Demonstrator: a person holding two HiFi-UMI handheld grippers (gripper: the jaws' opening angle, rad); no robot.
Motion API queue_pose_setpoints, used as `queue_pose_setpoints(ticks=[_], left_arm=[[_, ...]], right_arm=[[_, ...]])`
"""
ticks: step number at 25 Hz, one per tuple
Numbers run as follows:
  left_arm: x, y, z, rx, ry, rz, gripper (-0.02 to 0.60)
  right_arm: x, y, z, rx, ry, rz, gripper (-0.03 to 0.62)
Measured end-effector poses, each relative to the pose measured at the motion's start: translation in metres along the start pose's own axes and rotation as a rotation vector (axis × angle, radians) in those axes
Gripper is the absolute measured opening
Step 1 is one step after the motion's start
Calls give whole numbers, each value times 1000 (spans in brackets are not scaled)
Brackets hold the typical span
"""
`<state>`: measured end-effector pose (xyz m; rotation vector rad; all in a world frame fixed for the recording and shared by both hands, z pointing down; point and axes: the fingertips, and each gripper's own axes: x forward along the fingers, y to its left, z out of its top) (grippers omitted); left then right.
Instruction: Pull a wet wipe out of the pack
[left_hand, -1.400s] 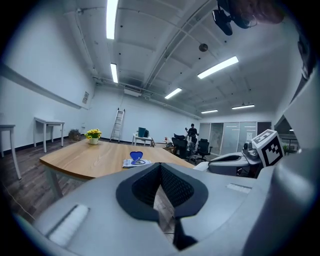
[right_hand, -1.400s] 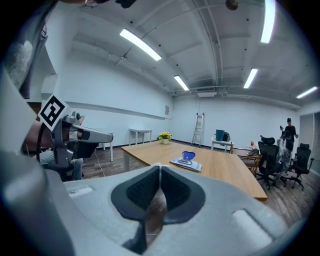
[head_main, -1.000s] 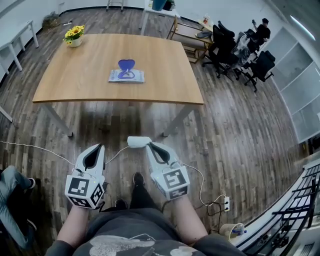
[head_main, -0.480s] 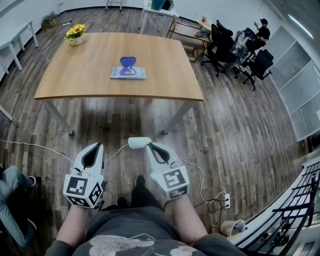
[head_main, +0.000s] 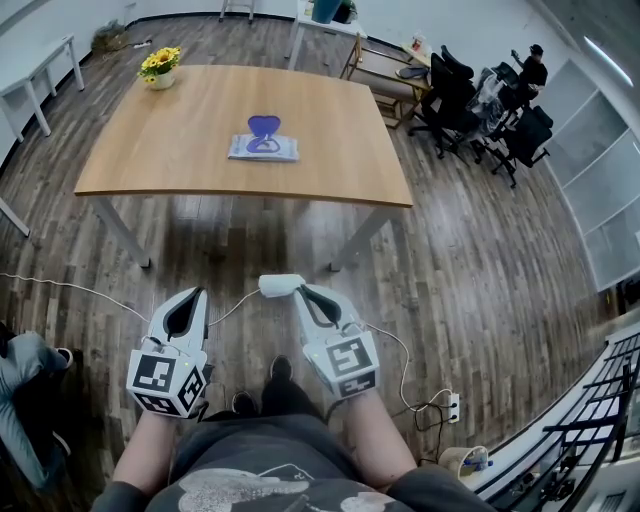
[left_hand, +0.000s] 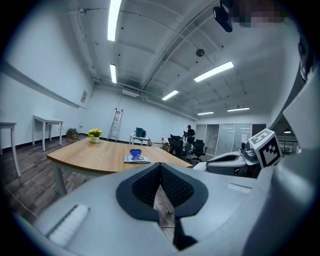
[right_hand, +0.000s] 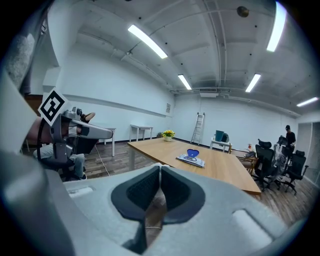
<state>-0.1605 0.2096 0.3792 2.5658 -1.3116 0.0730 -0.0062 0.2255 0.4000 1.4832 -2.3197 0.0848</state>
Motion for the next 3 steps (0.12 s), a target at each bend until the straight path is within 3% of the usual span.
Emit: queue_pose_setpoints(ticks=[3], left_arm=[[3, 1, 0, 2, 1, 1, 18]], right_arm=[[2, -2, -1, -3, 4, 1, 3]])
